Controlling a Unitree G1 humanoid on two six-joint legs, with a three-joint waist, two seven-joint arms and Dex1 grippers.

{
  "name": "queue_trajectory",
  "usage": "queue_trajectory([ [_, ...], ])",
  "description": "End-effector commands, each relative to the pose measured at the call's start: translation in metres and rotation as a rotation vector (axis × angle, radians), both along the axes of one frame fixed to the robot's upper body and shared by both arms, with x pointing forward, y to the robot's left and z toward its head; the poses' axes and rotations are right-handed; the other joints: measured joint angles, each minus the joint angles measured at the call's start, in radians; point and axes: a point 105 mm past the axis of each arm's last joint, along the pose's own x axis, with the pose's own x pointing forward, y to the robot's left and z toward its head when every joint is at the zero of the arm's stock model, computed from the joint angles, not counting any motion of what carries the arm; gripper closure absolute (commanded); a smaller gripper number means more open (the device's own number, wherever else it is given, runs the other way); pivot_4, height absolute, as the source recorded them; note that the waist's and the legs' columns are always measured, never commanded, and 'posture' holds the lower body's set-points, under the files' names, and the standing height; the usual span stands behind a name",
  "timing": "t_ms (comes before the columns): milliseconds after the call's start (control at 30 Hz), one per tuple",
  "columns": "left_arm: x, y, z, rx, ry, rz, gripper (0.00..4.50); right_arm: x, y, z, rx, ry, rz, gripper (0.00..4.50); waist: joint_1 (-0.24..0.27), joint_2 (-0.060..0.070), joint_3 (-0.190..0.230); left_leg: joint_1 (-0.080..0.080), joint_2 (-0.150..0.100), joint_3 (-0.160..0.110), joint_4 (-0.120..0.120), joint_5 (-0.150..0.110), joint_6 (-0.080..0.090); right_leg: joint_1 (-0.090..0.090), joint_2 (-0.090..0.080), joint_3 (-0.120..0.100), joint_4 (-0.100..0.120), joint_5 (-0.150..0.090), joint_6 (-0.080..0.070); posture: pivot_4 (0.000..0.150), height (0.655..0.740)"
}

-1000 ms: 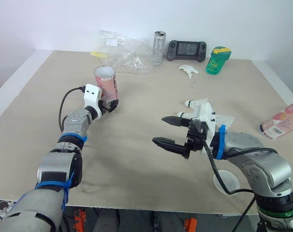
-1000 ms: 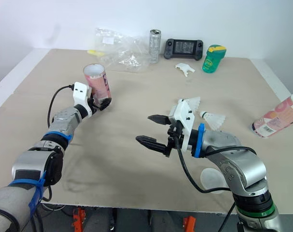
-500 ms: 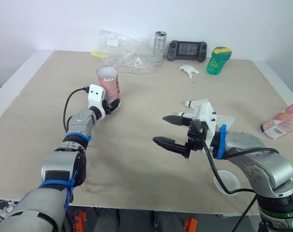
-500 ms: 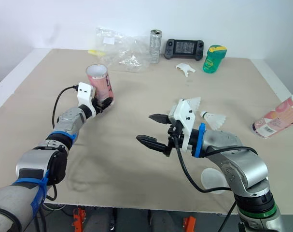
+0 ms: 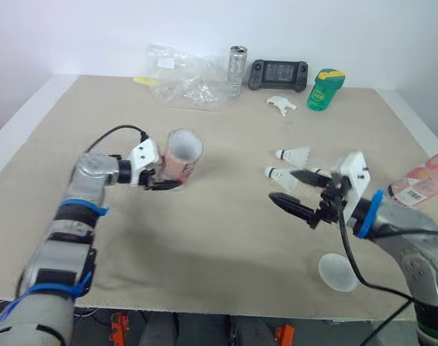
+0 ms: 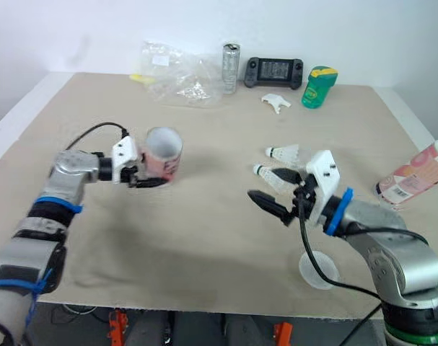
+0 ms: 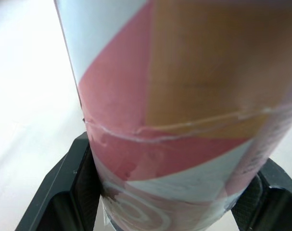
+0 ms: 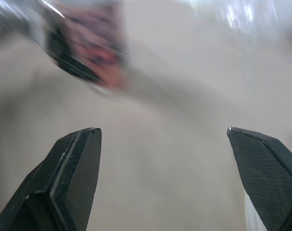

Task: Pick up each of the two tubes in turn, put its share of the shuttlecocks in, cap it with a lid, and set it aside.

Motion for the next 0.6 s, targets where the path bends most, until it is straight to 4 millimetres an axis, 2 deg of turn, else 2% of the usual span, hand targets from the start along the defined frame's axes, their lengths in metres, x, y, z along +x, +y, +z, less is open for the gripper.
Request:
queue_trajectory([
  [33,-0.023,-0.001,0.008,0.078,0.031,-0.134,1.29,0.004,-0.013,0.009,-0.014,-0.058,-0.048,0.00,-0.004,0.001,0.000,0.000,0.000,0.000,0.000,0.000,0.000,0.000,0.000,0.000,0.000,0.000,0.000,0.150,0.7213],
  [167,-0.049,0.021,-0.012,0.277,0.097,-0.205,1.29,0.026,-0.020,-0.013,-0.009,-0.015,-0.113,0.00,-0.009,0.000,-0.001,0.001,0.000,0.000,0.002,0.001,0.002,0.001,0.000,0.000,0.001,0.001,0.002,0.150,0.7213],
  [367,-0.059,0.022,-0.019,0.276,0.157,-0.209,1.29,0.054,-0.013,-0.037,-0.042,0.020,-0.102,0.00,-0.009,0.002,-0.001,0.004,0.002,0.002,0.002,0.005,0.007,0.001,0.002,0.001,0.002,0.003,0.005,0.150,0.7213],
  [600,-0.068,0.025,-0.021,0.268,0.191,-0.197,1.29,0.084,0.002,-0.038,-0.031,0.006,-0.073,0.00,-0.009,0.003,-0.001,0.003,0.002,0.003,0.002,0.005,0.008,0.000,0.002,0.002,0.002,0.002,0.005,0.150,0.7213],
])
